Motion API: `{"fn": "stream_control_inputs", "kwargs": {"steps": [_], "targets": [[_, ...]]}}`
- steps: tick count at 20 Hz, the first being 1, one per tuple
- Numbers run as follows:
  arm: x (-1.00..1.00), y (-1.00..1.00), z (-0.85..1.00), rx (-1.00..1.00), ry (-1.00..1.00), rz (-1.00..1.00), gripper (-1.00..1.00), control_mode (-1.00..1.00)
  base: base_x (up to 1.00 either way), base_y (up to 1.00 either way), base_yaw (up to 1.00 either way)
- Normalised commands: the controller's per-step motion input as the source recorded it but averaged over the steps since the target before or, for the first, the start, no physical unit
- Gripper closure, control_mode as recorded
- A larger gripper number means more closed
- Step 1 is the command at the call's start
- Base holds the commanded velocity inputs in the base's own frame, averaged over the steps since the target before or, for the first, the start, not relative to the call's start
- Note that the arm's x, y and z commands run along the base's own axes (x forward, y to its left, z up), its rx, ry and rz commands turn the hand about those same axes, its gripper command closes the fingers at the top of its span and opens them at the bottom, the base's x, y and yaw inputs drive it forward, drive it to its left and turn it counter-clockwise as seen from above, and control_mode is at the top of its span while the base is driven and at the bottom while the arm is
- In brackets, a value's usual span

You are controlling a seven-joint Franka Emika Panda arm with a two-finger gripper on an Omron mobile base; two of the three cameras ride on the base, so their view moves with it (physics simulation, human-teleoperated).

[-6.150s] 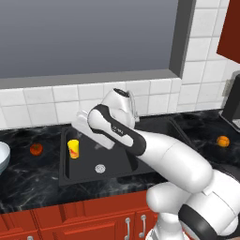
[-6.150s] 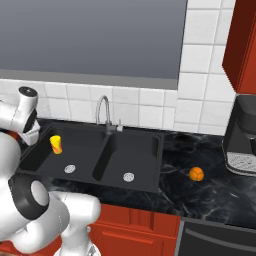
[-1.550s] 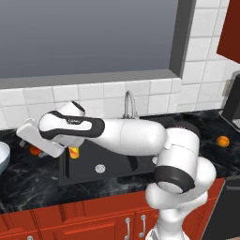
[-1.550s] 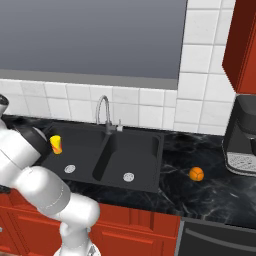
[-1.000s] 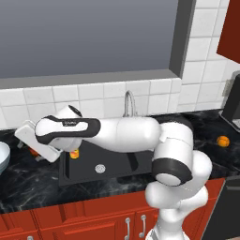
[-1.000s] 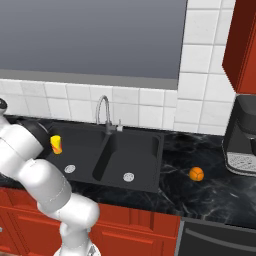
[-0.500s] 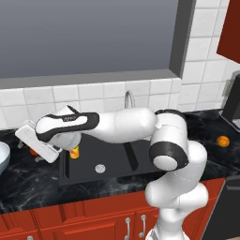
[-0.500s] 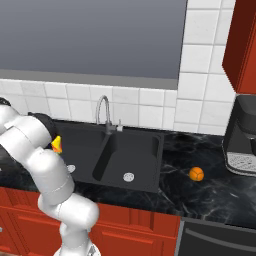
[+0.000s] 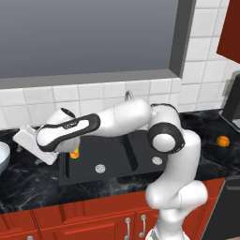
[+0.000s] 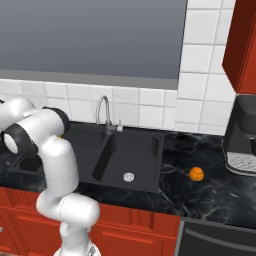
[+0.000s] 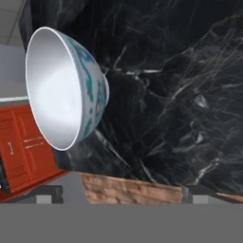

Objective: Remove the tomato and orange from the sink. Then move the bowl and cup from the counter to the sink for washing.

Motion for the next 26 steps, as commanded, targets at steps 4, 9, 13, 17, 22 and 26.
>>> {"fn": "stream_control_inputs", "kwargs": {"steps": [4, 9, 13, 17, 22, 26], "targets": [[0.10, 0.15, 0.00, -0.08, 0.00, 0.00, -1.00, -1.00, 0.00, 0.00, 0.00], [0.07, 0.16, 0.01, -0.04, 0.00, 0.00, -1.00, -1.00, 0.00, 0.00, 0.00], [0.06, 0.14, 0.00, -0.04, 0.00, 0.00, -1.00, -1.00, 0.00, 0.00, 0.00], [0.05, 0.05, -0.01, -0.05, 0.00, 0.00, -1.00, -1.00, 0.00, 0.00, 0.00], [0.06, 0.00, -0.04, -0.04, 0.00, 0.00, -1.00, -1.00, 0.00, 0.00, 0.00], [0.08, 0.02, -0.04, -0.03, 0.00, 0.00, -1.00, -1.00, 0.00, 0.00, 0.00]]}}
